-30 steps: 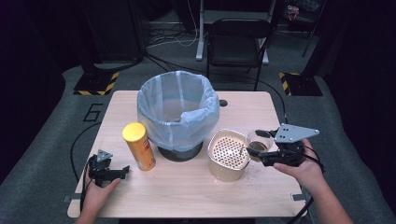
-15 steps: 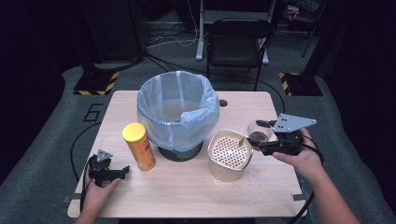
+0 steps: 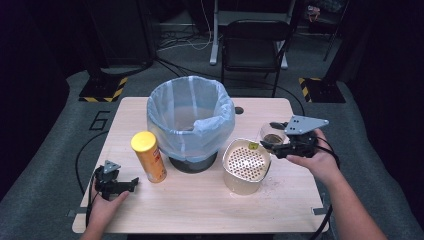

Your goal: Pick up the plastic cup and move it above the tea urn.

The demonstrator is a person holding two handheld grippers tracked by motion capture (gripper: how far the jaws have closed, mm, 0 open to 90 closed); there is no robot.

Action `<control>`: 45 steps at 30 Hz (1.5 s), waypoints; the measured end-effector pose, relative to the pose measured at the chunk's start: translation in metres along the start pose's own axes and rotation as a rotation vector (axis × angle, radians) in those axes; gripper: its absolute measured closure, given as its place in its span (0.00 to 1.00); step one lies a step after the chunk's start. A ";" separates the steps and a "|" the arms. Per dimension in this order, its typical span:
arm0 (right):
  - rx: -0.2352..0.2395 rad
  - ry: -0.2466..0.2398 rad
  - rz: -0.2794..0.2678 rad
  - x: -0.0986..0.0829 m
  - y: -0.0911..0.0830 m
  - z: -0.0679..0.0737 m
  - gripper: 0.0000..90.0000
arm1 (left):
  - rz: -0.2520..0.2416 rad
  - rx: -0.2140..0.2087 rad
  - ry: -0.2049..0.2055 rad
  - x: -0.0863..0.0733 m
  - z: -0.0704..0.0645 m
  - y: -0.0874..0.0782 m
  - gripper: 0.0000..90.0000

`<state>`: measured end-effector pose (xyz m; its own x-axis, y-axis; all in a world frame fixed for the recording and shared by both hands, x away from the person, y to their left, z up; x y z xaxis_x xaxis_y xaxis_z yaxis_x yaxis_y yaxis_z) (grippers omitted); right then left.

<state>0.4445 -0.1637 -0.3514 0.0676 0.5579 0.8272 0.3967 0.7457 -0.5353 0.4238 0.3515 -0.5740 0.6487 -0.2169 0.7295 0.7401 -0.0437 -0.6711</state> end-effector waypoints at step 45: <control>-0.128 -0.315 0.129 -0.006 0.030 -0.011 0.37 | 0.000 0.000 0.002 0.000 0.000 0.000 0.01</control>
<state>0.4663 -0.1484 -0.3707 -0.1530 0.7442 0.6502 0.5162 0.6213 -0.5896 0.4241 0.3515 -0.5739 0.6480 -0.2190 0.7295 0.7403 -0.0439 -0.6708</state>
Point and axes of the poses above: each handheld gripper's, and its own axes: y roughly forward along the jaws, x roughly out of its top, z roughly to its left, the point moved 6 cm from there along y, roughly forward along the jaws, and after that the axes turned 12 degrees about x, right-handed, at the moved point
